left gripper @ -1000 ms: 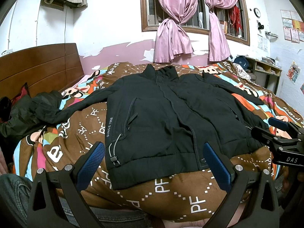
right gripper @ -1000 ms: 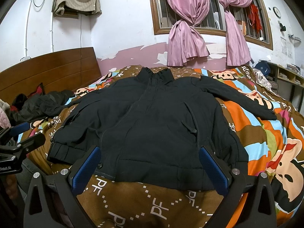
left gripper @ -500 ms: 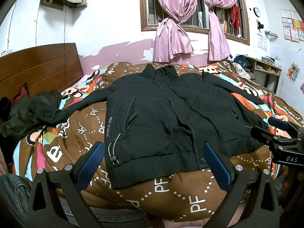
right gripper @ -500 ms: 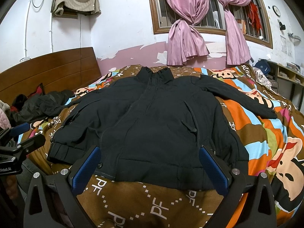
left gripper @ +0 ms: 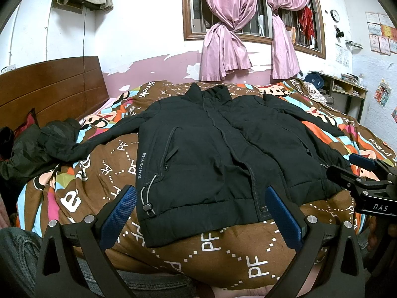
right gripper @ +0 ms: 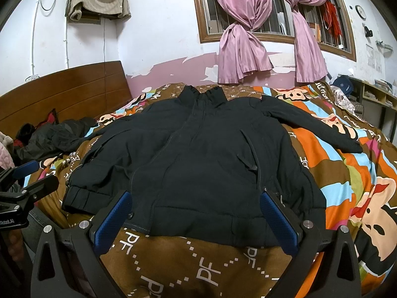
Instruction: Fold large clothes
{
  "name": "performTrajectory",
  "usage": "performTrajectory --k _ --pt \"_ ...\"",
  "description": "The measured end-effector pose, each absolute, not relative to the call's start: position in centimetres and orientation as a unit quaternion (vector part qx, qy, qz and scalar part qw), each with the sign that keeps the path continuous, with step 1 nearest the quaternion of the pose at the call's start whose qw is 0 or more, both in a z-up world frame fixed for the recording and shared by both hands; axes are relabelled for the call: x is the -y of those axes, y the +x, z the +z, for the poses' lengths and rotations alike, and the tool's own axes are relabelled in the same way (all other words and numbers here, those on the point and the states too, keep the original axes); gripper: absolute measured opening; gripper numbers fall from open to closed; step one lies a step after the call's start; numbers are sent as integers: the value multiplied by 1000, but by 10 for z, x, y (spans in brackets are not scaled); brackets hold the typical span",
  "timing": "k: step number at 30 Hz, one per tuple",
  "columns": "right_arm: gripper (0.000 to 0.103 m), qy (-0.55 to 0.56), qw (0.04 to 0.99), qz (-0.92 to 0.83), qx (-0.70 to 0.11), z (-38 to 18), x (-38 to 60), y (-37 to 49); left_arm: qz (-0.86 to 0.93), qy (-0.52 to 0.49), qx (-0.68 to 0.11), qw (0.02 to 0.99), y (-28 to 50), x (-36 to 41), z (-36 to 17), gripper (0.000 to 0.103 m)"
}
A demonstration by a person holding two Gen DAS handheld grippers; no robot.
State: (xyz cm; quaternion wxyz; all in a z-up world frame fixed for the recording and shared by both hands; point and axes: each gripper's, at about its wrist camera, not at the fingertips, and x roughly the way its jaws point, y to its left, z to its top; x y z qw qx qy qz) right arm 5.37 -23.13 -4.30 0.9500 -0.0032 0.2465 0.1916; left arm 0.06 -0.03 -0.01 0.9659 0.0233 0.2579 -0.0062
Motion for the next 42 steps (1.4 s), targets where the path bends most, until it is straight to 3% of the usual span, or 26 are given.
performTrajectory --k 16,26,35,42 --pt "103 -52 949 118 -289 -31 208 51 0 -13 -290 957 7 -10 -9 101" --pt "103 -62 949 104 -292 -9 205 60 33 -47 -311 949 31 -40 13 101" --pt "103 -67 955 101 -272 25 211 88 41 -33 -287 957 55 -49 53 101" --pt "103 -142 964 84 -207 82 207 99 41 -15 -268 962 74 -45 81 101"
